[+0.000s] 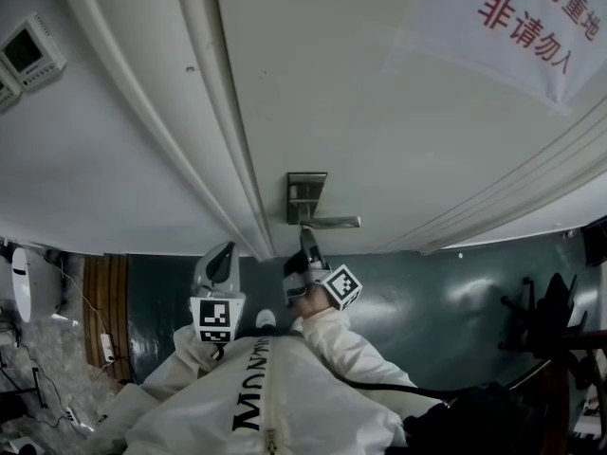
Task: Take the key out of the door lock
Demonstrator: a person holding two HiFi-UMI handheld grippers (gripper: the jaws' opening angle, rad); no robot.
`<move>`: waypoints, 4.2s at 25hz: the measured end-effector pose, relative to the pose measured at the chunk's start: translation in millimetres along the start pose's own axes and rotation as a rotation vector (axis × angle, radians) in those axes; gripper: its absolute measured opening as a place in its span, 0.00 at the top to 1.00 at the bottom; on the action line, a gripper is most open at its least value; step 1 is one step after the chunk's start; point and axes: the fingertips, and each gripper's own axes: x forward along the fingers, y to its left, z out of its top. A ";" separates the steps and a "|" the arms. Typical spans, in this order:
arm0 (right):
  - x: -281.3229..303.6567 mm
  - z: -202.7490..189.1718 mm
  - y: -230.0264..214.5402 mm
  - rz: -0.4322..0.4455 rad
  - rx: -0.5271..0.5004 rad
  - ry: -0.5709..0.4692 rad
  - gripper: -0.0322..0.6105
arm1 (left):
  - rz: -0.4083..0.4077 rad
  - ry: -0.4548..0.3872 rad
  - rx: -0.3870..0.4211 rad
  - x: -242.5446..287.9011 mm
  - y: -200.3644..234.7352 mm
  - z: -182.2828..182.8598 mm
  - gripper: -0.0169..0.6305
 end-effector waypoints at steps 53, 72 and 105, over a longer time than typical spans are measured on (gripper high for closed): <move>11.6 -2.3 1.7 0.002 -0.018 0.014 0.92 | -0.027 0.008 0.019 -4.8 -8.2 -4.0 0.97; -8.5 -5.7 12.8 -0.027 -0.254 0.090 0.92 | -0.056 -0.008 0.025 -4.6 -27.5 0.1 0.97; -63.3 11.2 91.5 -0.135 -1.513 0.173 0.92 | -0.048 -0.013 0.035 15.3 -53.5 7.1 0.97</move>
